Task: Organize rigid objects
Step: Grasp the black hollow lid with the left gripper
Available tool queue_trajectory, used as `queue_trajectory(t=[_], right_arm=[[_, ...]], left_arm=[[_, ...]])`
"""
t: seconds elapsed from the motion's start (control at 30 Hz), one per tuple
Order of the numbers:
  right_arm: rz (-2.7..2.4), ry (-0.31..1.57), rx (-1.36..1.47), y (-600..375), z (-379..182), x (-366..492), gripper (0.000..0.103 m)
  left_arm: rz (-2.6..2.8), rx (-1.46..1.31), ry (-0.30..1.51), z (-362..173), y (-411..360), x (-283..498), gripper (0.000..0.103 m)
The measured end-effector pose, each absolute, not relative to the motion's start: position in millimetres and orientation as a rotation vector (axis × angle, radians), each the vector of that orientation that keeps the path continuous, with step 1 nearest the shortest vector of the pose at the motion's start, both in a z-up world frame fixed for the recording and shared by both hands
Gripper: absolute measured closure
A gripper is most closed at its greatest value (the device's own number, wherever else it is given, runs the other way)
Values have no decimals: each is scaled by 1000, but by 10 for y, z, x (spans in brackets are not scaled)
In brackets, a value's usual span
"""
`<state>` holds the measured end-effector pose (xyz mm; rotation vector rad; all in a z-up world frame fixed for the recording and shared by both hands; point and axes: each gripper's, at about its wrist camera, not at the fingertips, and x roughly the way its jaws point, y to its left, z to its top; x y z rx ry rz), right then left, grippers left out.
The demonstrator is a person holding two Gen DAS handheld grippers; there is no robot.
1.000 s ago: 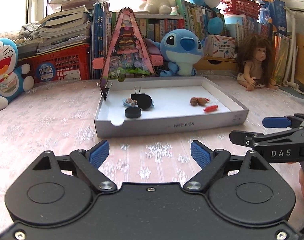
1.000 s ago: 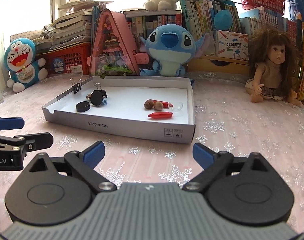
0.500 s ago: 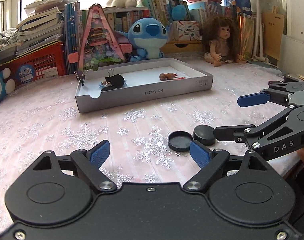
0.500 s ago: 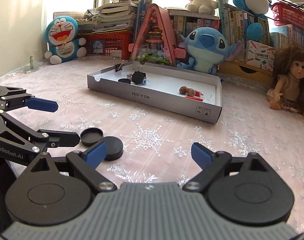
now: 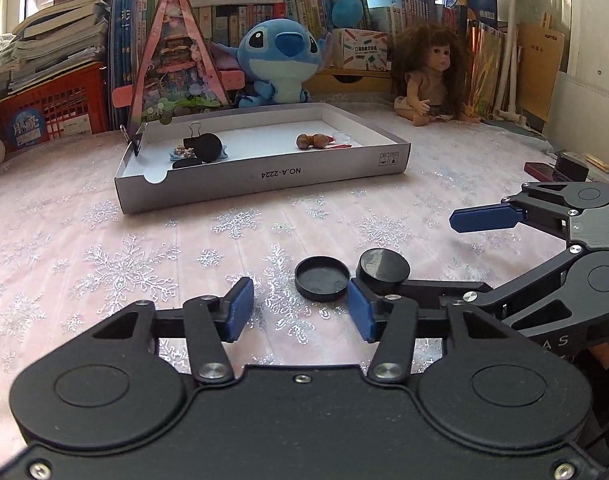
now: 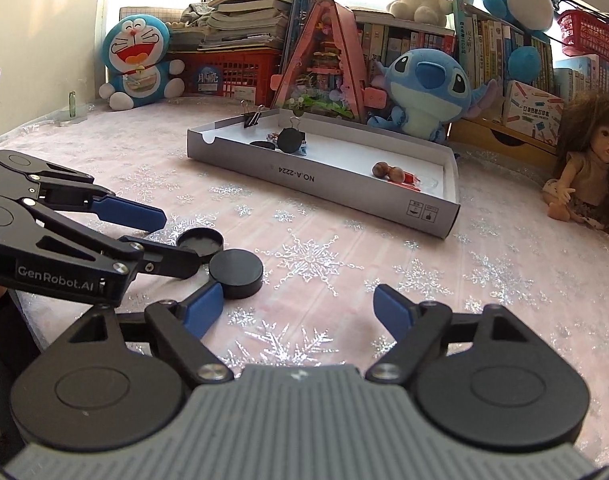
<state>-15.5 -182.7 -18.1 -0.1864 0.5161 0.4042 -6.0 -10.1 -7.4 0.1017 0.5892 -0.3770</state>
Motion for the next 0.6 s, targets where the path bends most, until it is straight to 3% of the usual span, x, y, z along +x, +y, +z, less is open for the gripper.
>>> queue_trajectory(t=[0.2,0.27,0.6], right_arm=[[399,519,-184,-1840,-183,-156,15],[400,518,-184,-1836,-180,-154,16],[419,503,-174,-1753,-143,-135,22]], left_arm=[[-387,95,587,-78,-180,-1,63],[-380,89,588,-79,-181,14,73],[-381,64,572,-22,-114,25,73]])
